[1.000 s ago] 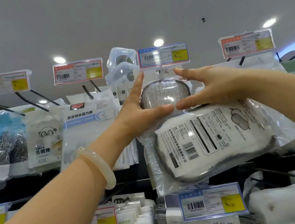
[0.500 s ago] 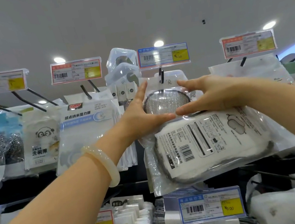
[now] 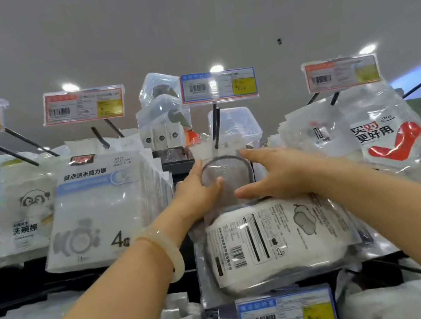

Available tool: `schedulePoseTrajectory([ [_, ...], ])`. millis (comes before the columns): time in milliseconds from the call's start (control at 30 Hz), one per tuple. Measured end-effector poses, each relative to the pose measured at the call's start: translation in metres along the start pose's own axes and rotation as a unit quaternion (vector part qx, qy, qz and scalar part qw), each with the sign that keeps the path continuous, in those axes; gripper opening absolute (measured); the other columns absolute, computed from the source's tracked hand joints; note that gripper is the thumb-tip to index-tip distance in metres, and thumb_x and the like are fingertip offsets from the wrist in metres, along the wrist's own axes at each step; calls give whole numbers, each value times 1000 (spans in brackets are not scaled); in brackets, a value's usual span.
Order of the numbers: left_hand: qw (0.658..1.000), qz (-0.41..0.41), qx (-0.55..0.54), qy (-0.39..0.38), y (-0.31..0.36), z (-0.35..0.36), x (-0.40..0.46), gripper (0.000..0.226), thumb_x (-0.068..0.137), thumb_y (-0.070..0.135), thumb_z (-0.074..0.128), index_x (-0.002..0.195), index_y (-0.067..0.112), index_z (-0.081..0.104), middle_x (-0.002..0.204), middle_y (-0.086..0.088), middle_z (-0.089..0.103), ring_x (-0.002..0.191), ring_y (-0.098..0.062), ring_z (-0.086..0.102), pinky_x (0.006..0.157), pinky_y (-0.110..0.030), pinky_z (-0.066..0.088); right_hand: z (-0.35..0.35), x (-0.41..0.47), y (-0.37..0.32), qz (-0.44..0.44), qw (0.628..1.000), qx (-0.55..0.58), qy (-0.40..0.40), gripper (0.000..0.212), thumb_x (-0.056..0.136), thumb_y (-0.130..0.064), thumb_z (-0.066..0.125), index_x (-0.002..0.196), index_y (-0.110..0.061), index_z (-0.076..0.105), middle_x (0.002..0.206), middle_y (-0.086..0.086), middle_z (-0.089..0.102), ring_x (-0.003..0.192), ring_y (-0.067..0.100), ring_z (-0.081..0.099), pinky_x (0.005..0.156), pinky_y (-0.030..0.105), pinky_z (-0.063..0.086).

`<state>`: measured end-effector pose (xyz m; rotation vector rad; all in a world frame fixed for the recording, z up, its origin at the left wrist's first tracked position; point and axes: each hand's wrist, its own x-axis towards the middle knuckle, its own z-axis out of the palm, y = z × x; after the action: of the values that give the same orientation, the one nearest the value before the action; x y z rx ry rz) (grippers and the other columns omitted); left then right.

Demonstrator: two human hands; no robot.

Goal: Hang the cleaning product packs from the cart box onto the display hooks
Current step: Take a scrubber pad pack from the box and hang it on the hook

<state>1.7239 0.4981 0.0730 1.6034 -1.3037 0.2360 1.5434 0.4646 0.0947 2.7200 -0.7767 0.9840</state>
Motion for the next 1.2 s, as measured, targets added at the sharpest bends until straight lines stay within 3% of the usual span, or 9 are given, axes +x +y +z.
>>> schedulePoseTrajectory([
  [133,996,80,-30,-27,22,-14,-34,65,78,72,40,119,26,62,114,3,65,112,-20,58,97,-37,45,-5,-7,-6,-8,1000,-1,26,81,82,-54,62,149,-29,23,153,-2,34,138,20,36,108,33,31],
  [267,971,150,122,-143,48,-40,-74,71,52,87,56,110,45,54,100,17,64,94,-3,61,84,-27,49,-14,-16,-15,-11,995,29,92,76,82,-55,60,146,-28,29,147,1,43,131,22,44,101,33,36],
  [433,963,167,179,-113,67,-57,-95,98,41,73,65,130,37,47,92,21,53,84,-5,56,86,-29,49,-20,-38,-30,-69,983,48,160,55,90,-52,49,138,-27,41,138,-1,52,116,20,53,91,32,39],
  [567,965,151,208,-48,59,-74,-116,82,38,76,59,103,26,62,87,9,67,78,-11,66,77,-38,57,-29,-65,-23,-95,976,107,163,51,91,-50,43,134,-24,47,132,-3,54,106,8,48,88,26,36],
  [733,975,133,157,80,50,-84,-135,61,48,72,60,88,26,58,80,6,69,67,-12,69,64,-39,60,-19,-105,-19,-101,886,192,410,22,90,-35,59,93,-13,63,85,-1,62,74,3,53,67,10,42],
  [833,937,164,220,217,51,-70,-139,59,63,71,60,94,22,58,86,5,62,76,-15,60,64,-33,50,-2,-113,-35,-14,898,402,181,59,70,-60,57,107,-15,59,86,3,65,66,4,63,57,21,53],
  [933,911,214,260,237,51,-41,-158,49,78,53,65,114,20,58,98,0,58,84,-20,55,67,-30,41,15,-111,-47,42,768,638,-6,83,52,-63,62,123,-21,49,112,1,64,93,17,69,74,33,59],
  [1067,922,307,223,83,46,-15,-185,56,77,61,51,117,24,64,110,3,64,103,-13,55,91,-35,48,33,-105,-38,41,653,752,73,55,67,-43,69,115,-17,61,97,5,74,86,24,72,69,39,60],
  [1200,949,262,119,130,49,-34,-172,68,71,68,54,125,28,58,124,8,54,115,-4,41,98,-16,33,39,-102,-20,76,612,784,76,44,72,-28,69,112,-13,61,83,4,73,67,19,70,57,36,59],
])
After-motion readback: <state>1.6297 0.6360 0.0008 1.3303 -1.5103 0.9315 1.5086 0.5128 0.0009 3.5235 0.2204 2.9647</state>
